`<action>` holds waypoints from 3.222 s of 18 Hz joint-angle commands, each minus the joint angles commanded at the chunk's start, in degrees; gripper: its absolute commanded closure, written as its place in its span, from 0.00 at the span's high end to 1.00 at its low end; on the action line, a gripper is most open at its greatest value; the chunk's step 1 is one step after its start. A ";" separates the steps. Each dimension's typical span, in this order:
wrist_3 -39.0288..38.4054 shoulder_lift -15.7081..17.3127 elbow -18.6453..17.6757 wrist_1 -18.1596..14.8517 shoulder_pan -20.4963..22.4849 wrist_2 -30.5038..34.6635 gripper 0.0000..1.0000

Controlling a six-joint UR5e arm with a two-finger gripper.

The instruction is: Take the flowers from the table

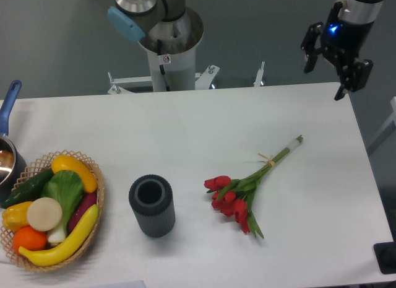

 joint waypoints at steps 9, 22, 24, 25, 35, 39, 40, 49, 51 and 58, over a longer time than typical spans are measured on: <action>-3.06 0.18 -3.07 0.88 0.87 -4.22 1.00; -15.10 0.00 -10.54 6.40 -2.02 -7.21 1.00; -18.44 -1.57 -13.00 10.87 -4.12 -6.95 1.00; -19.59 -2.10 -13.53 12.12 -4.65 -6.94 1.00; -25.30 -8.17 -18.19 21.88 -8.00 -6.77 1.00; -25.75 -10.72 -17.67 22.15 -8.97 -6.68 1.00; -25.75 -11.33 -17.40 22.15 -8.97 -6.59 1.00; -25.58 -15.55 -18.72 27.33 -10.02 -6.42 1.00; -25.66 -16.52 -18.28 27.42 -10.89 -6.42 1.00; -27.07 -17.67 -19.07 28.83 -12.39 -4.39 1.00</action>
